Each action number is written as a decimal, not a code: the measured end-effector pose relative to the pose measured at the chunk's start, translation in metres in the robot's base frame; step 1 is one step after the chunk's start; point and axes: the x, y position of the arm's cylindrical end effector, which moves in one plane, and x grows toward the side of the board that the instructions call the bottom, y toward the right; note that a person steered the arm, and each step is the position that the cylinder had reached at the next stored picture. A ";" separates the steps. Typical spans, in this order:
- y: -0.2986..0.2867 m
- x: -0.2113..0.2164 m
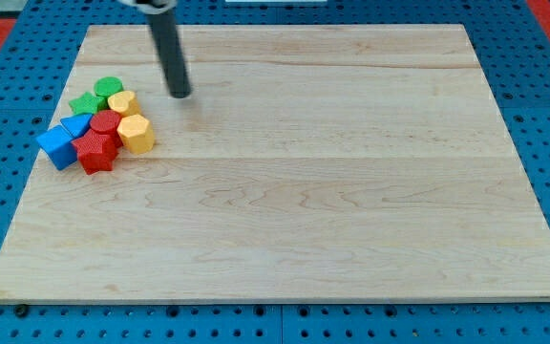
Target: Move the blue blocks into the group of blocks
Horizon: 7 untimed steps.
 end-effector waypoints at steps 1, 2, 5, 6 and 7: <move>0.026 -0.002; 0.036 0.017; 0.049 0.044; 0.049 0.047; 0.048 0.047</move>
